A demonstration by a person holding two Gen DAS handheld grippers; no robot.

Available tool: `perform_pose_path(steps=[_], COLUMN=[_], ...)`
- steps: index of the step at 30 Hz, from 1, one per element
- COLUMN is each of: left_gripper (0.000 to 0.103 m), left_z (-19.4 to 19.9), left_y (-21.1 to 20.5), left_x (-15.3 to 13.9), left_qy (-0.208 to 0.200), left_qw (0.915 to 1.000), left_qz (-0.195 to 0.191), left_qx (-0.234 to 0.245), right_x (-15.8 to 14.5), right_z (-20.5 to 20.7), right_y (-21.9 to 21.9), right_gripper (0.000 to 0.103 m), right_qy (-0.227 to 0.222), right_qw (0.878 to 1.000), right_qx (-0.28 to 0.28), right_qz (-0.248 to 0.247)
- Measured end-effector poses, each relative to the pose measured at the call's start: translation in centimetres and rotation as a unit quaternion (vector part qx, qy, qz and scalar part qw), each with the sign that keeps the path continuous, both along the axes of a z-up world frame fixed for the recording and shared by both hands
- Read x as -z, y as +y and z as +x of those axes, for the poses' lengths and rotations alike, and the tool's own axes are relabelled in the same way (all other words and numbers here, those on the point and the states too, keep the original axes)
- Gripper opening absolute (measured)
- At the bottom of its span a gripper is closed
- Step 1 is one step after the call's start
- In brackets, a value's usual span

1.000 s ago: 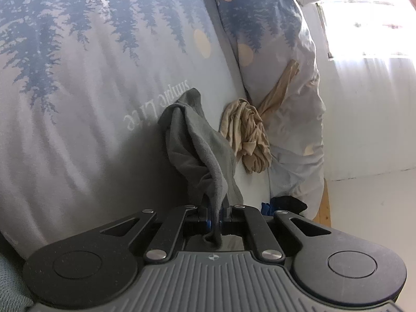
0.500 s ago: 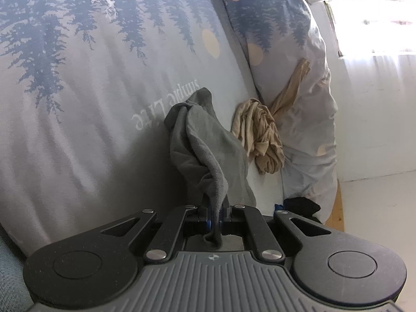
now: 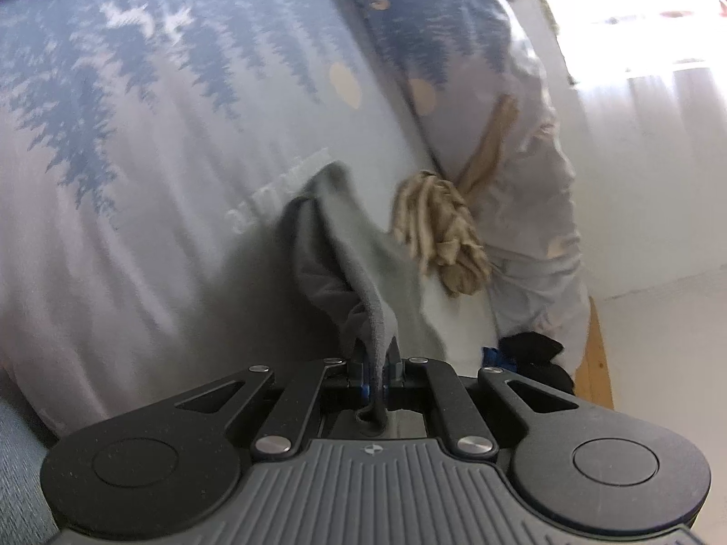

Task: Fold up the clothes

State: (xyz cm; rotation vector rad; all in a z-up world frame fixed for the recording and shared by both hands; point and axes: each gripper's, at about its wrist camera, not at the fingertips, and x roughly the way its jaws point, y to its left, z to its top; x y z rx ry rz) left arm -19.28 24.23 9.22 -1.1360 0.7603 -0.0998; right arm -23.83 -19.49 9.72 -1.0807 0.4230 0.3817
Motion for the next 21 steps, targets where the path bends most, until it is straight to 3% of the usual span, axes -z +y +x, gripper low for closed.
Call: perform_pose_path(steps=[7, 13, 17, 21], left_gripper=[0.008, 0.007, 0.007, 0.007], left_z=[-4.3, -8.0, -6.3, -2.3], left_y=[0.0, 0.2, -0.1, -0.3], left_x=[-4.1, -9.3, -9.9, -6.9], left_qy=[-0.046, -0.108, -0.103, -0.059], left_qw=[0.9983, 0.9887, 0.9899, 0.9924], left_qz=[-0.032, -0.079, -0.07, -0.067], left_qx=[-0.015, -0.068, -0.069, -0.085], right_x=[-10.7, -17.7, -18.6, -16.5], right_z=[-2.5, -3.3, -0.7, 4.6], right_y=[-1.4, -2.9, -3.6, -4.6], right_gripper=[0.007, 0.008, 0.008, 0.008], right_qy=[-0.033, -0.057, -0.043, -0.009], right_qw=[0.998, 0.992, 0.988, 0.984], right_qx=[-0.009, 0.009, 0.02, 0.043], right_qz=[0.044, 0.109, 0.146, 0.175])
